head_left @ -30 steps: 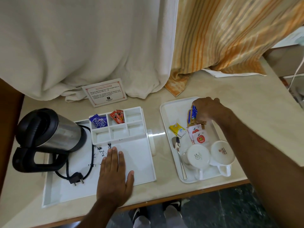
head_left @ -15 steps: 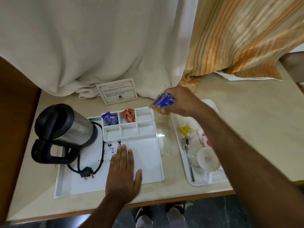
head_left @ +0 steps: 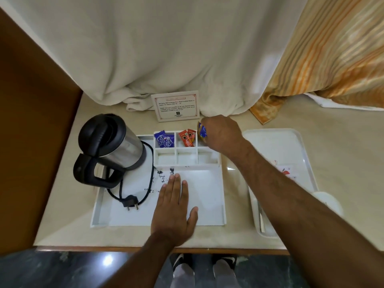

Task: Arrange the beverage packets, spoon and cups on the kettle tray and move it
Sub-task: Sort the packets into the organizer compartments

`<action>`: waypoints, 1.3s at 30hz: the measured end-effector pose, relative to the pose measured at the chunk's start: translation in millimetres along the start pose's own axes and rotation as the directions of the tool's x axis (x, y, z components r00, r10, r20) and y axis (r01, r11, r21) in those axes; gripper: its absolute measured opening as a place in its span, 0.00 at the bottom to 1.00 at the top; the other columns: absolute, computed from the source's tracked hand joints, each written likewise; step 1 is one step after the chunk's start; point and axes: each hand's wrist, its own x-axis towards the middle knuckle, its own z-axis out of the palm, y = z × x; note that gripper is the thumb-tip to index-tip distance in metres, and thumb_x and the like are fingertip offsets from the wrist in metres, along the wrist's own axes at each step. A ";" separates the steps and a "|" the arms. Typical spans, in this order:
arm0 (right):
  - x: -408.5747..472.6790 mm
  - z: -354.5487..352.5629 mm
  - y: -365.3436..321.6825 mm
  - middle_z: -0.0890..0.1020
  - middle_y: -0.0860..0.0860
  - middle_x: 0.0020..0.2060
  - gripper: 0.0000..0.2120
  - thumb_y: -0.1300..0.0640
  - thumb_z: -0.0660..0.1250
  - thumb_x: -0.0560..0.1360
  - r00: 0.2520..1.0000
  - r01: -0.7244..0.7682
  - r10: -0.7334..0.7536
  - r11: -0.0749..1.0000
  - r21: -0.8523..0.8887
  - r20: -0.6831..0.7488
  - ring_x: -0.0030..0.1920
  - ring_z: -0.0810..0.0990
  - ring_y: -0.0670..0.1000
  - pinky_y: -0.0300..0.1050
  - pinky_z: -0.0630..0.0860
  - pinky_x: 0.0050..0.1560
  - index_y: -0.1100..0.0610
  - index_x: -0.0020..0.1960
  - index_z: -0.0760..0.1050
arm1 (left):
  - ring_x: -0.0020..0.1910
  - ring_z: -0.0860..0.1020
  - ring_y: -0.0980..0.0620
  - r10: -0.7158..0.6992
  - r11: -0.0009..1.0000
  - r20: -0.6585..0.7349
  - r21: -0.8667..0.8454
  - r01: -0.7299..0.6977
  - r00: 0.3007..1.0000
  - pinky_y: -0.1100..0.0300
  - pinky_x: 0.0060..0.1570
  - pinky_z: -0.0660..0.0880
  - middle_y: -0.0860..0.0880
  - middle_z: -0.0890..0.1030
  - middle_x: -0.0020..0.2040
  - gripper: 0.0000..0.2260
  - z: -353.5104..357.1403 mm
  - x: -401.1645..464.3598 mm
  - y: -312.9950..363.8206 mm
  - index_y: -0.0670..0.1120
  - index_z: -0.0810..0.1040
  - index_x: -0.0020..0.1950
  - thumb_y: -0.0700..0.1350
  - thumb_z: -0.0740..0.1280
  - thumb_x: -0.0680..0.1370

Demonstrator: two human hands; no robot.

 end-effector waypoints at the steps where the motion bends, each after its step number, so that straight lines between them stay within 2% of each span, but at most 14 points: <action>1: -0.9 3.3 0.3 0.82 0.55 0.48 0.17 0.55 0.73 0.69 1.000 0.008 -0.008 1.000 -0.011 -0.008 0.47 0.81 0.57 0.45 0.70 0.39 0.56 0.56 0.76 | 0.80 0.46 0.41 -0.003 1.000 0.001 -0.002 0.003 1.000 0.45 0.75 0.49 0.36 0.50 0.80 0.35 0.2 -0.1 -0.2 0.38 0.50 0.80 0.58 0.54 0.80; 3: -5.6 12.5 3.4 0.79 0.56 0.51 0.20 0.50 0.73 0.71 0.997 0.034 -0.040 0.996 -0.086 -0.065 0.50 0.77 0.57 0.48 0.70 0.41 0.57 0.59 0.73 | 0.80 0.46 0.41 -0.007 1.000 0.001 -0.011 0.007 1.000 0.45 0.75 0.50 0.37 0.50 0.81 0.36 0.4 -0.2 -1.0 0.39 0.50 0.80 0.58 0.54 0.80; 6: -16.3 18.4 5.3 0.73 0.60 0.56 0.27 0.39 0.62 0.75 0.996 0.019 -0.029 0.992 -0.123 -0.085 0.54 0.72 0.59 0.53 0.71 0.51 0.58 0.64 0.67 | 0.80 0.46 0.41 -0.003 1.000 -0.004 -0.010 0.002 1.000 0.45 0.75 0.49 0.37 0.49 0.81 0.35 1.5 -0.3 -1.7 0.39 0.49 0.80 0.59 0.53 0.80; 10: -27.7 -9.0 25.5 0.71 0.59 0.63 0.30 0.38 0.57 0.76 0.995 -0.023 0.056 0.942 0.336 -0.088 0.62 0.70 0.60 0.58 0.69 0.60 0.54 0.71 0.61 | 0.80 0.46 0.42 0.004 1.000 -0.011 -0.024 -0.005 1.000 0.46 0.76 0.49 0.37 0.48 0.81 0.35 5.1 -2.4 -5.0 0.40 0.49 0.80 0.59 0.52 0.80; 11: -32.8 -15.2 41.5 0.73 0.59 0.62 0.27 0.42 0.59 0.76 0.992 -0.062 0.095 0.940 0.335 -0.083 0.62 0.71 0.61 0.58 0.71 0.60 0.54 0.70 0.62 | 0.80 0.45 0.42 0.005 1.000 -0.009 -0.028 -0.005 1.000 0.46 0.75 0.49 0.38 0.48 0.81 0.35 5.9 -2.6 -5.7 0.40 0.48 0.80 0.60 0.51 0.80; 13: -48.0 -23.8 79.9 0.76 0.57 0.60 0.23 0.51 0.64 0.73 0.979 -0.191 0.181 0.976 0.109 0.099 0.60 0.74 0.60 0.56 0.73 0.58 0.53 0.67 0.67 | 0.80 0.45 0.41 0.009 1.000 -0.010 -0.029 -0.010 1.000 0.44 0.76 0.50 0.38 0.47 0.81 0.35 7.4 -0.8 -5.7 0.40 0.48 0.80 0.60 0.51 0.80; 15: -66.6 -24.3 103.5 0.77 0.53 0.60 0.24 0.56 0.69 0.70 0.886 -0.242 0.258 0.966 -0.090 0.386 0.58 0.76 0.56 0.52 0.76 0.57 0.50 0.65 0.71 | 0.80 0.46 0.41 0.014 0.999 -0.008 -0.030 -0.015 1.000 0.42 0.76 0.53 0.37 0.48 0.81 0.35 7.7 -0.4 -4.9 0.39 0.49 0.80 0.59 0.52 0.80; 17: -78.0 -17.0 110.7 0.77 0.51 0.57 0.25 0.59 0.73 0.67 0.828 -0.248 0.257 0.965 -0.086 0.498 0.53 0.77 0.53 0.49 0.77 0.54 0.48 0.62 0.72 | 0.80 0.46 0.41 0.014 0.999 -0.007 -0.037 -0.014 1.000 0.41 0.76 0.54 0.37 0.48 0.81 0.35 6.7 -0.8 -4.9 0.39 0.50 0.80 0.59 0.53 0.80; 22: -76.6 -9.3 114.9 0.78 0.51 0.54 0.20 0.61 0.75 0.66 0.852 -0.188 0.184 0.981 -0.042 0.491 0.54 0.76 0.52 0.50 0.77 0.54 0.51 0.57 0.77 | 0.80 0.45 0.41 0.003 1.000 0.006 -0.030 -0.003 1.000 0.42 0.76 0.52 0.37 0.47 0.81 0.36 6.3 -0.6 -2.5 0.39 0.49 0.80 0.59 0.52 0.80; 26: -69.8 -29.4 108.9 0.79 0.48 0.43 0.11 0.56 0.76 0.67 0.912 -0.136 0.145 0.989 -0.050 0.384 0.45 0.78 0.51 0.45 0.75 0.45 0.48 0.38 0.74 | 0.80 0.46 0.41 0.008 0.999 -0.004 -0.043 -0.008 1.000 0.43 0.76 0.51 0.37 0.48 0.81 0.35 5.2 -0.8 -3.2 0.39 0.50 0.80 0.59 0.53 0.80; 29: -64.0 -47.7 62.9 0.75 0.46 0.32 0.13 0.53 0.76 0.64 0.991 -0.046 0.013 0.965 0.259 0.130 0.38 0.76 0.51 0.45 0.72 0.37 0.48 0.32 0.71 | 0.80 0.45 0.41 0.008 1.000 0.002 -0.029 -0.008 1.000 0.42 0.76 0.52 0.37 0.48 0.81 0.36 5.3 0.4 -3.2 0.39 0.50 0.80 0.59 0.53 0.80; 32: -45.7 -42.7 -11.2 0.81 0.47 0.36 0.07 0.53 0.76 0.65 0.998 0.055 -0.059 0.870 0.489 -0.008 0.40 0.78 0.50 0.44 0.73 0.39 0.50 0.40 0.80 | 0.80 0.46 0.41 0.004 1.000 0.006 -0.011 -0.004 1.000 0.43 0.76 0.51 0.36 0.49 0.81 0.35 4.4 0.2 -2.7 0.38 0.51 0.80 0.59 0.52 0.80; 34: -28.5 -26.4 -52.6 0.83 0.48 0.40 0.07 0.55 0.75 0.68 0.996 0.080 -0.087 0.886 0.456 -0.006 0.43 0.80 0.51 0.43 0.71 0.40 0.50 0.44 0.80 | 0.80 0.46 0.40 0.013 1.000 -0.005 -0.009 -0.013 1.000 0.43 0.76 0.50 0.36 0.50 0.80 0.35 3.7 0.1 -2.0 0.37 0.52 0.79 0.58 0.54 0.80; 39: -12.1 14.2 -95.2 0.83 0.54 0.45 0.08 0.60 0.69 0.70 0.989 0.139 -0.144 0.983 0.118 0.034 0.47 0.82 0.58 0.44 0.69 0.40 0.54 0.49 0.79 | 0.80 0.45 0.42 0.005 0.999 -0.002 -0.035 -0.005 1.000 0.44 0.76 0.50 0.37 0.48 0.81 0.35 3.6 -0.2 -2.3 0.38 0.49 0.80 0.59 0.53 0.80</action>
